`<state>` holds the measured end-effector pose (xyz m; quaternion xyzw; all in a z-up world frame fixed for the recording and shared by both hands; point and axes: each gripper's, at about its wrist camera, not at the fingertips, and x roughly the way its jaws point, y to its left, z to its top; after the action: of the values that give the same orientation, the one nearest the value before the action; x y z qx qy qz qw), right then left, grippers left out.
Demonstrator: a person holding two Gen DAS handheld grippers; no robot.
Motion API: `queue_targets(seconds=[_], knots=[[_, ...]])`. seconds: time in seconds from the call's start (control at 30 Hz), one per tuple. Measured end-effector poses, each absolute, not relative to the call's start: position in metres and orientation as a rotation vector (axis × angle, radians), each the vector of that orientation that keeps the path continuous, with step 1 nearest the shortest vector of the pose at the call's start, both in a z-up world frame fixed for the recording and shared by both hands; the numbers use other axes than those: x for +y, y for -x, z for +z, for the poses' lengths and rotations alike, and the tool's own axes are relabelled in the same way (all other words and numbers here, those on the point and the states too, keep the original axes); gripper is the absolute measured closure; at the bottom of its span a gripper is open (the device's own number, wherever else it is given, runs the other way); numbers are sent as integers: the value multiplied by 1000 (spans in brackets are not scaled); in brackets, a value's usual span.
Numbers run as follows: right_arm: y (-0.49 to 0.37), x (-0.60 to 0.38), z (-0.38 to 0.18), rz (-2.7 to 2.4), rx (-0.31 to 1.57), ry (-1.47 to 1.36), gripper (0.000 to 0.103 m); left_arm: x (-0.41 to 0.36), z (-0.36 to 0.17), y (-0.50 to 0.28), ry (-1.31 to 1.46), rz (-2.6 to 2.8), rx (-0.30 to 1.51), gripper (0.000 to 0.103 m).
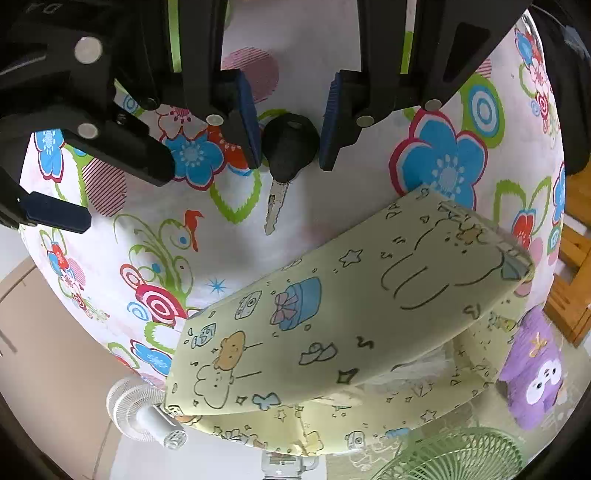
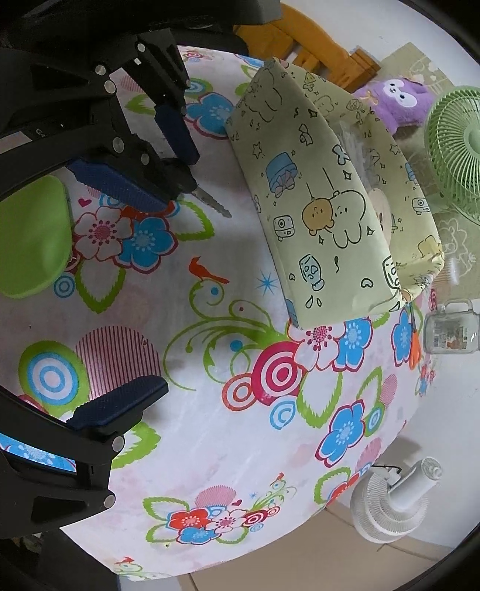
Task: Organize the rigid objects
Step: 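Grasp the black car key with the left tool while the right tool grasps the green case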
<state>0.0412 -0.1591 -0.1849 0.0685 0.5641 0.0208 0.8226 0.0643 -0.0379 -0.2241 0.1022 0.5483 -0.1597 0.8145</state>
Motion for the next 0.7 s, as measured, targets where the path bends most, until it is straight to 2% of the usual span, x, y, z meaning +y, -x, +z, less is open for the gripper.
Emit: queue_targets(seconds=[0.7], knots=[[-6, -134, -178, 121, 1208, -109, 11, 6, -202, -22, -231, -280, 1161, 71]])
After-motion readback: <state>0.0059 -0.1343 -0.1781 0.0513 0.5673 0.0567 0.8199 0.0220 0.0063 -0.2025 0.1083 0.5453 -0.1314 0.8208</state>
